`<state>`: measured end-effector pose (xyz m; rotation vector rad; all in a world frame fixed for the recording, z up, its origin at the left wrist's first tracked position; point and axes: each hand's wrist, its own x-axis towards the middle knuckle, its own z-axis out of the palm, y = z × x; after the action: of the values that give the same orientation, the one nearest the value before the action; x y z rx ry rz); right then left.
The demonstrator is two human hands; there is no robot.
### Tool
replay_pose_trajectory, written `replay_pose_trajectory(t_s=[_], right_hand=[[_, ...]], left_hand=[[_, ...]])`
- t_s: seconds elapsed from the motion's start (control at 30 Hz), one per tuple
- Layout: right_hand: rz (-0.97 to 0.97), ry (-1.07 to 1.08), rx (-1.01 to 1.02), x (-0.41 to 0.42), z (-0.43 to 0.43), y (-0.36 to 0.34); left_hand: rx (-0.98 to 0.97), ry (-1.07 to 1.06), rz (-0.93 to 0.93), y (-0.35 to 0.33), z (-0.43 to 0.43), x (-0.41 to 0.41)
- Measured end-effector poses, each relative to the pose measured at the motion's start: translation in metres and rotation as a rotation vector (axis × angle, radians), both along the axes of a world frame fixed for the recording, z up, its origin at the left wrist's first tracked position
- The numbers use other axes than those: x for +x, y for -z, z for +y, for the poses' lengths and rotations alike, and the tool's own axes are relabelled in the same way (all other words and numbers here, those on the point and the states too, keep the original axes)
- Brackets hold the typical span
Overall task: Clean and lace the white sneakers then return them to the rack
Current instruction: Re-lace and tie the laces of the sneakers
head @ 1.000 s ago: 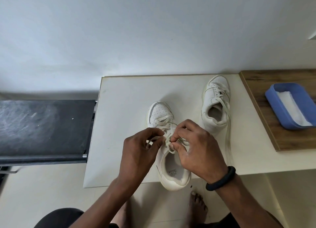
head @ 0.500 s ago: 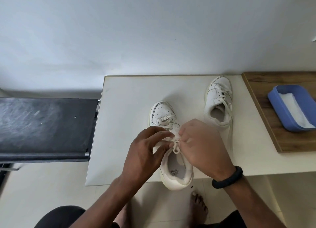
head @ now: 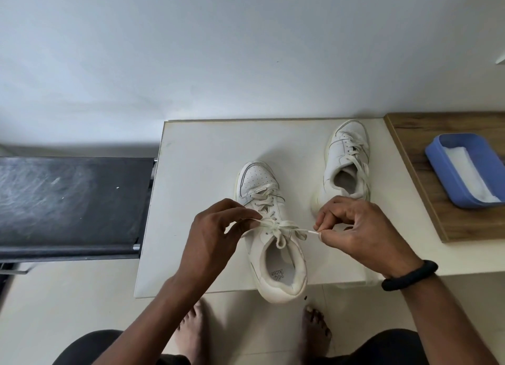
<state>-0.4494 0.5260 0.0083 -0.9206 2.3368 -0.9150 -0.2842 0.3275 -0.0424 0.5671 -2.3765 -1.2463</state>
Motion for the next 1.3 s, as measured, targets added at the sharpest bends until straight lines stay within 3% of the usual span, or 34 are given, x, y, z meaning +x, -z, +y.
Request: replay_pose_trajectory(t_s=[0.17,0.3,0.47,0.6,0.77,0.97,1.1,1.3], right_hand=[[0.090,0.007,0.245,0.014,-0.007,-0.002],[0.177,-0.006,0.186,0.037,-0.023,-0.019],[0.418,-0.067,0.369,0.075,-0.052,-0.014],[0.481,-0.092,0.227,0.065,-0.052,-0.005],[0.336,-0.141,-0.018,0.027,-0.036,0.014],[0.122,-0.008,-0.124,0.022,-0.032,0.032],[0.122,0.098,-0.256,0.037,-0.051,0.047],[0.222,0.080,-0.376,0.053,-0.089,0.059]], left_hand=[[-0.057,0.075,-0.005,0.000,-0.005,0.000],[-0.183,0.283,-0.013,-0.002,-0.008,-0.003],[-0.280,0.225,-0.017,0.006,-0.002,-0.008],[-0.360,0.182,-0.063,0.000,0.000,-0.006],[-0.403,0.164,-0.145,-0.006,0.003,-0.003],[-0.196,0.081,-0.152,-0.008,-0.002,0.002],[-0.190,0.014,-0.122,-0.011,-0.019,-0.003],[-0.179,-0.102,-0.119,-0.006,-0.052,0.004]])
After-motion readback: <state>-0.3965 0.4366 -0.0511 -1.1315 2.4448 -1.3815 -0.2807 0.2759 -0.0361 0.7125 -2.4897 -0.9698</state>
